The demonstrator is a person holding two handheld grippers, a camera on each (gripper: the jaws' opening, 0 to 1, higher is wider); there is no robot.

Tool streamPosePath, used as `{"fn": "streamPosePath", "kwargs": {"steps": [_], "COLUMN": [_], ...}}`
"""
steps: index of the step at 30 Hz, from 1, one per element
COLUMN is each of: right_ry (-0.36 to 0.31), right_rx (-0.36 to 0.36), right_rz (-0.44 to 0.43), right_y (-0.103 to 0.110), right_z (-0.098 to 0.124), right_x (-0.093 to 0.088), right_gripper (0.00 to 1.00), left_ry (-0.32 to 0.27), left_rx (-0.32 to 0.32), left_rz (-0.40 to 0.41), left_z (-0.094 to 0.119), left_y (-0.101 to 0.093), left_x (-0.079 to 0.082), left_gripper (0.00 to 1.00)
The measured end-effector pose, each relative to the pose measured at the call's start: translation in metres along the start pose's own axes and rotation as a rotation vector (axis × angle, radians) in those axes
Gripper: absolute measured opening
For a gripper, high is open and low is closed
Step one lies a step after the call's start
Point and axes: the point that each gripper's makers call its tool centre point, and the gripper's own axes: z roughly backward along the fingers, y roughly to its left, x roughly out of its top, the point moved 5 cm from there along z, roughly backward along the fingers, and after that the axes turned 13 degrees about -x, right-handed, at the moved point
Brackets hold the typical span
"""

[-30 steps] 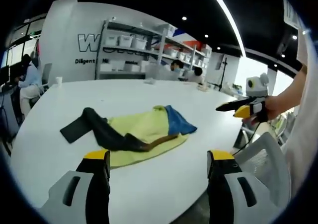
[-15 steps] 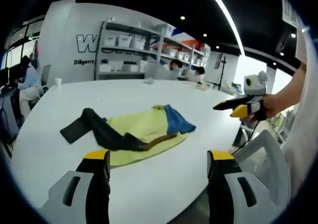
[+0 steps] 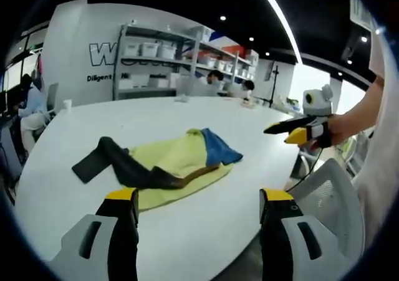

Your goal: Fold the garment on the visible template until the final outline fits inside the template.

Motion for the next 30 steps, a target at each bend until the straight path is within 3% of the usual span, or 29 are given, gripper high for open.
{"fn": "streamPosePath", "kwargs": {"steps": [30], "right_ry": [0.007], "right_rx": [-0.002], "right_rz": [-0.009], "right_y": [-0.004], "right_z": [-0.013], "right_x": [-0.001], "right_gripper": [0.59], "left_ry": [0.045], "left_rx": [-0.058], "left_rz": [-0.036], "left_z": [-0.017], "left_y": [0.006], "left_x": [0.001], "left_gripper": [0.75]}}
